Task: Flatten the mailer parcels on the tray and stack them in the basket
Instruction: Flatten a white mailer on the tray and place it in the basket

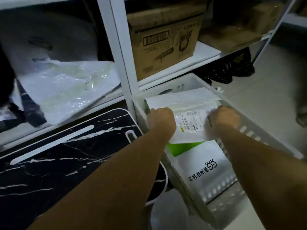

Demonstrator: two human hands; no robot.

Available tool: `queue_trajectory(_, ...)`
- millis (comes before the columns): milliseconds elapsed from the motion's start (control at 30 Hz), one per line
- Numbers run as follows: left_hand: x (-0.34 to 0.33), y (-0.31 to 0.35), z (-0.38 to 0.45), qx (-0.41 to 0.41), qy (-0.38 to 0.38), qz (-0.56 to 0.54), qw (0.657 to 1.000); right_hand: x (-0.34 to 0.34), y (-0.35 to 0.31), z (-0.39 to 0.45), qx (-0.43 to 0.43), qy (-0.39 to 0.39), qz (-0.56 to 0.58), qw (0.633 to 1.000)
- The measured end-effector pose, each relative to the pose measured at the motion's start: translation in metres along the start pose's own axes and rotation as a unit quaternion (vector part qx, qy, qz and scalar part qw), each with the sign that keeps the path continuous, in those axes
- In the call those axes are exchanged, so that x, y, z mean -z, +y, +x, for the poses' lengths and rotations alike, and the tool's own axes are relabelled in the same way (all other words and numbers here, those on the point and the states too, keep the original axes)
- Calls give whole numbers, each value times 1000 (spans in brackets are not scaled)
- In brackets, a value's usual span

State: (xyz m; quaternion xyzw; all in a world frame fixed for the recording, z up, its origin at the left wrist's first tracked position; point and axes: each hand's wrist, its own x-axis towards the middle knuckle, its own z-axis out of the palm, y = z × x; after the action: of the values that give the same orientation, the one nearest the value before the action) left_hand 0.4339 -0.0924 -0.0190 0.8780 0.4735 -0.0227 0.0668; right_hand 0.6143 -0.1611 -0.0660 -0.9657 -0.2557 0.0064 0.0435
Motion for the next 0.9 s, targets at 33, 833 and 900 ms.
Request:
queue_trajectory(33, -8, 5, 7, -14, -13, 13, 1000, -11, 2, 6, -2, -9, 4, 1000)
queue_trajectory(833, -103, 22, 86, -23, -276, 151, 949, -193, -53, -21, 302, -256, -67, 916)
queue_trajectory(900, -107, 19, 89, -29, -276, 146, 949, -204, -54, -29, 303, -301, -96, 899)
